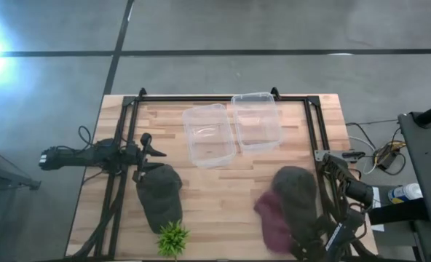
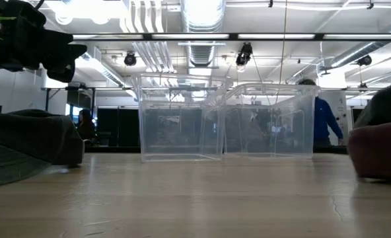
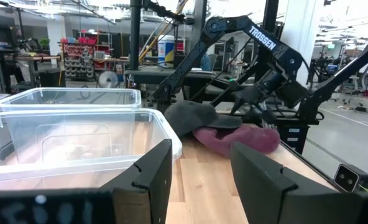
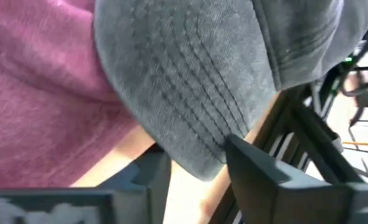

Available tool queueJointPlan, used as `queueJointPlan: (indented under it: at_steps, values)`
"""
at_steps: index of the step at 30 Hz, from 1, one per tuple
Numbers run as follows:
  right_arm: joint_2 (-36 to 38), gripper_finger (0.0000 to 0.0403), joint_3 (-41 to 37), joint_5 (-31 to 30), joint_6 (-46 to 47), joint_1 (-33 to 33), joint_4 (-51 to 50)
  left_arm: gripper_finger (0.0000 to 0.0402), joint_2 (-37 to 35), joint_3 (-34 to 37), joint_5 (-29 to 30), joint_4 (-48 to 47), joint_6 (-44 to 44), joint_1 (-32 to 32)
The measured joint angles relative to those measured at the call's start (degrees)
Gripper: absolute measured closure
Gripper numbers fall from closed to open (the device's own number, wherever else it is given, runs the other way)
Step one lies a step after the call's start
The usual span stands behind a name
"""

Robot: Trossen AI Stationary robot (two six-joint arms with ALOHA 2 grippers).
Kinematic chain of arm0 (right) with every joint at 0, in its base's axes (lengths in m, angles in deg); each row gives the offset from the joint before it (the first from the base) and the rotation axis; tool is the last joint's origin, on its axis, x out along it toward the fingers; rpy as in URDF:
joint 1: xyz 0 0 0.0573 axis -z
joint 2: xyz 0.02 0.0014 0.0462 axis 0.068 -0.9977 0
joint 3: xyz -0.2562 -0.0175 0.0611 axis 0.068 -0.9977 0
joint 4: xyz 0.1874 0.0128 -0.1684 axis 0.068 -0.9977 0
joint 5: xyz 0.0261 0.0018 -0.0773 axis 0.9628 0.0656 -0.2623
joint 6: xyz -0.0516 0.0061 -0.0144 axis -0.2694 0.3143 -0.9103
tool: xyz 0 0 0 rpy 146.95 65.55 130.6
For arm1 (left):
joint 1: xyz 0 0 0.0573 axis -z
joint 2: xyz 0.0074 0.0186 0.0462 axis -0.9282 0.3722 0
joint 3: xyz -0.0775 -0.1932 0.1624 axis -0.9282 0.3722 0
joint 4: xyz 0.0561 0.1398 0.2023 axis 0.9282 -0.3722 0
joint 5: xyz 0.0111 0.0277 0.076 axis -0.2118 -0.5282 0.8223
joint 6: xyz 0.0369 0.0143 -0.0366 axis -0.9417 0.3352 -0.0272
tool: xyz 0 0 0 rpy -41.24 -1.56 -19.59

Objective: Pick and place caps into container
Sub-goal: Put the right black cap into the right transparent container

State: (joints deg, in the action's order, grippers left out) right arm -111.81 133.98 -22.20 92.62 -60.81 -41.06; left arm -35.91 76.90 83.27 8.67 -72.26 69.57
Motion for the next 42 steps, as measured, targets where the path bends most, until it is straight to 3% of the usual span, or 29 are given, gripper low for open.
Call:
queueJointPlan:
  at_steps: [8,15,19,24,33,42]
  values:
    - [0.25,0.036,-2.29,-0.99,0.33,0.57,-0.52,0.0244,0.0,0.02,0.0,0.0,0.02,0.01]
    - [5.14,0.0373,2.06,-5.78,0.95,0.59,0.54,0.0244,0.0,0.0,0.0,-0.01,0.0,0.01]
    - [11.87,0.0376,4.02,-12.87,1.04,0.61,1.39,0.0244,0.0,0.02,0.0,-0.02,0.02,-0.01]
    - [20.93,0.0383,2.33,-26.92,3.45,2.14,1.62,0.0244,0.0,0.01,0.0,-0.04,0.01,0.0]
    - [29.95,0.0389,-4.96,-39.89,-7.87,15.44,0.86,0.0244,0.0,0.0,0.0,-0.03,0.01,0.01]
    - [41.21,0.0389,-0.24,-61.31,-19.42,22.13,0.8,0.0244,0.0,0.0,0.0,-0.02,0.0,-0.01]
